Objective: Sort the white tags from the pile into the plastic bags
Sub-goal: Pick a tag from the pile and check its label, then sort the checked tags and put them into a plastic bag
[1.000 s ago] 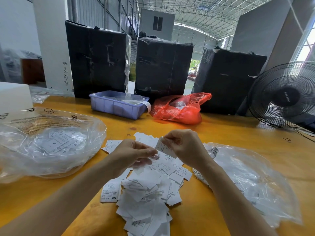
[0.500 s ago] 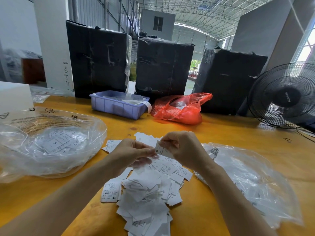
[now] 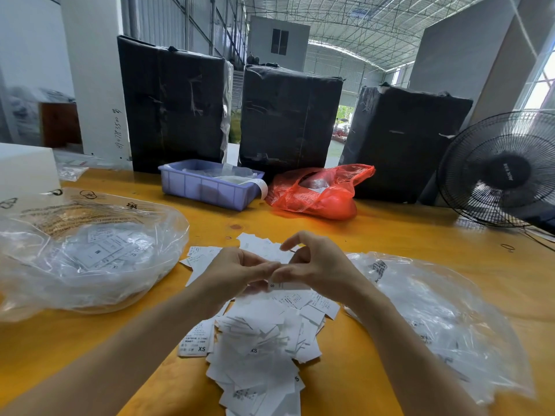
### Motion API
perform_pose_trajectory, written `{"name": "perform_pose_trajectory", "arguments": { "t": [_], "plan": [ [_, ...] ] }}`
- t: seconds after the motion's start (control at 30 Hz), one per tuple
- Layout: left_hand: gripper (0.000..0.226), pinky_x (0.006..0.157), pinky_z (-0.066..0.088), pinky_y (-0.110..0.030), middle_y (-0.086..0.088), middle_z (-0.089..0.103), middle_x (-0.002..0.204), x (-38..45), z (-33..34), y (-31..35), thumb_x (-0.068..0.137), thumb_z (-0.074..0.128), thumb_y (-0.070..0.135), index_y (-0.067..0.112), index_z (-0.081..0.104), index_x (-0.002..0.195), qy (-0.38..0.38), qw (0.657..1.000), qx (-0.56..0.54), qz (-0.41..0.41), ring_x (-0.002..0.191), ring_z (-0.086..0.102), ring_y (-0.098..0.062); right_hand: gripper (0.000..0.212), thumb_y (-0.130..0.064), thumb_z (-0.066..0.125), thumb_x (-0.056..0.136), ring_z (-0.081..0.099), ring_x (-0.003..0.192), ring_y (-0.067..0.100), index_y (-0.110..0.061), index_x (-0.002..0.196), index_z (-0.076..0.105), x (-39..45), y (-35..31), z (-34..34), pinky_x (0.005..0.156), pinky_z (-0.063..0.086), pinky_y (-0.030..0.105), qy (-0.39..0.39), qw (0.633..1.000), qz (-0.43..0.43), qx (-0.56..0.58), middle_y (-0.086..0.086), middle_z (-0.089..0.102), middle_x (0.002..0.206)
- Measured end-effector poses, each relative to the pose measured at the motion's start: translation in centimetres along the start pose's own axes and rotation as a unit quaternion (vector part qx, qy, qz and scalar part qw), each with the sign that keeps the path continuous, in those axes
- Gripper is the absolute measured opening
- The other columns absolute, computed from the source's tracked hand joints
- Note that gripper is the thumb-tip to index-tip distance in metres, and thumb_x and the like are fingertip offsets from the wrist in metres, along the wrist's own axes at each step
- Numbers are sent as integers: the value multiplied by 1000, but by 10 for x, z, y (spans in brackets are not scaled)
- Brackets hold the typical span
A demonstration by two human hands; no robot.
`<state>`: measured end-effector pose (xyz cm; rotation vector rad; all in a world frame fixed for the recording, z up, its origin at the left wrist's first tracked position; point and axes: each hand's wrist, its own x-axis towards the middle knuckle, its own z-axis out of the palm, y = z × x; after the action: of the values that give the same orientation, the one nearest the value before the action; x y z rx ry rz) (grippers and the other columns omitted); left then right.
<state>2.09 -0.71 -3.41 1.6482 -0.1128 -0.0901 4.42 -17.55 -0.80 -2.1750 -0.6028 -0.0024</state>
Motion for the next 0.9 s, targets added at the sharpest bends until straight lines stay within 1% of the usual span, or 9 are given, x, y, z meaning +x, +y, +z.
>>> {"name": "perform_pose_trajectory", "arguments": {
  "t": [0.1, 0.17, 0.23, 0.3, 0.4, 0.5, 0.6, 0.8, 0.9],
  "plan": [
    [27, 72, 50, -32, -19, 71, 82, 3, 1, -1, 77, 70, 27, 3, 74, 90, 49, 998, -32, -9, 68, 63, -17, 35, -15, 80, 74, 66, 71, 27, -14, 101, 58, 2, 0, -4, 66, 53, 38, 74, 997, -6, 35, 13, 68, 78],
    [30, 65, 50, -29, -16, 70, 77, 3, 2, -1, 79, 68, 28, 0, 73, 92, 64, 996, -53, -20, 61, 63, -14, 22, -9, 76, 77, 66, 71, 28, -9, 96, 64, 3, 1, -4, 69, 54, 39, 108, 993, -22, 40, 13, 69, 78],
    [34, 56, 50, -23, -12, 69, 72, 3, 5, -2, 81, 66, 29, -2, 71, 91, 72, 994, -72, -25, 56, 63, -11, 14, -6, 75, 77, 66, 71, 24, -5, 90, 71, 3, 1, -1, 67, 55, 33, 117, 992, -38, 32, 10, 70, 78],
    [36, 51, 49, -19, -14, 68, 76, 2, 8, -2, 83, 65, 29, -5, 71, 92, 78, 993, -80, -25, 56, 62, -11, 13, -3, 75, 76, 65, 69, 17, -5, 88, 73, 2, 1, 5, 63, 54, 23, 99, 993, -51, 29, 8, 71, 79],
    [36, 53, 49, -20, -14, 66, 78, 1, 10, -2, 84, 65, 30, -5, 71, 93, 76, 993, -90, -30, 59, 61, -13, 21, -5, 75, 77, 63, 70, 14, -5, 98, 71, 2, -1, 12, 62, 53, 20, 89, 994, -68, 17, 9, 70, 80],
    [29, 66, 54, -27, -14, 66, 83, 2, 11, -1, 83, 65, 30, 2, 71, 88, 93, 986, -134, -43, 77, 63, -22, 31, -23, 70, 84, 66, 79, 21, -7, 110, 64, 3, -3, 11, 73, 57, 33, 137, 989, -46, 26, 9, 69, 88],
    [22, 73, 52, -32, -11, 65, 79, 4, 12, -2, 81, 67, 31, 9, 70, 81, 137, 975, -168, -47, 85, 62, -25, 45, -36, 67, 83, 68, 79, 25, -4, 114, 59, 2, -6, 10, 74, 58, 42, 108, 989, 11, 96, 12, 67, 91],
    [29, 70, 46, -32, -11, 67, 85, 3, 16, -4, 79, 66, 35, 10, 71, 92, 165, 962, -213, -43, 81, 60, -23, 52, -12, 77, 77, 68, 86, 28, -6, 124, 57, 0, -9, 26, 80, 56, 42, 46, 994, 14, 99, 12, 65, 104],
    [27, 75, 44, -36, -12, 66, 86, 3, 17, -3, 80, 66, 35, 10, 70, 89, 171, 957, -231, -46, 82, 57, -25, 56, 1, 74, 76, 67, 75, 21, -8, 128, 56, 0, -8, 27, 75, 59, 34, 21, 989, 20, 145, 9, 65, 94]
  ]
}}
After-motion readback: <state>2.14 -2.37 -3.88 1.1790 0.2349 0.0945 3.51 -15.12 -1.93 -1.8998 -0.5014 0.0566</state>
